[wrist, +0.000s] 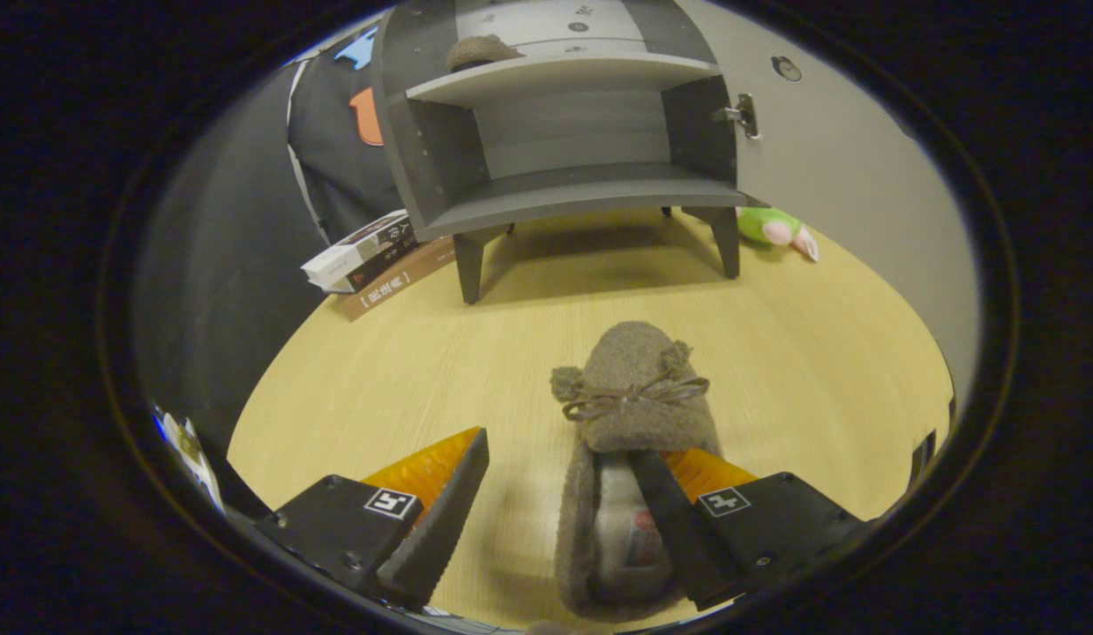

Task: Open the shoe cabinet door, grab the shoes and put them into the shoe cabinet, then close the shoe cabinet door.

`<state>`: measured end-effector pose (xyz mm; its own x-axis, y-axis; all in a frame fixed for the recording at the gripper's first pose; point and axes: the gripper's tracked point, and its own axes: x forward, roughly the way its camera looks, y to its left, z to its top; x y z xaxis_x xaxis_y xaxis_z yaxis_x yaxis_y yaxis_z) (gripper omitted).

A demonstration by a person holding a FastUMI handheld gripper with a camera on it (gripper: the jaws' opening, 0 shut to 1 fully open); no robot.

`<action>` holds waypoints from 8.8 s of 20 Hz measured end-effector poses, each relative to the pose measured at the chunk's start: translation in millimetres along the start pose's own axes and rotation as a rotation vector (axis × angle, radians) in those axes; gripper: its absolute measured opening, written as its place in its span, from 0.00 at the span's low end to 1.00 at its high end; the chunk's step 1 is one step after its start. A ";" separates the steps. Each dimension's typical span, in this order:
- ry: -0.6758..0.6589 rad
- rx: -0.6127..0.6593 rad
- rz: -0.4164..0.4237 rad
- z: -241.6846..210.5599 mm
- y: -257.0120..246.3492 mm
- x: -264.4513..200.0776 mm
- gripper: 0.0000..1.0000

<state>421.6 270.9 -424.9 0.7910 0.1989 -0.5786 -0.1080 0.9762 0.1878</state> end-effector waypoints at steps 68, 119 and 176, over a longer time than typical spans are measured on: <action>-0.225 -0.117 -0.091 487.3 9.4 26.3 0.07; -0.654 -0.126 -0.221 240.0 -64.9 -516.7 1.00; -0.565 -0.208 -0.017 294.4 9.2 -391.5 1.00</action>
<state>288.2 176.7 37.0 0.9850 0.1622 -0.0584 -0.1630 0.9866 -0.0100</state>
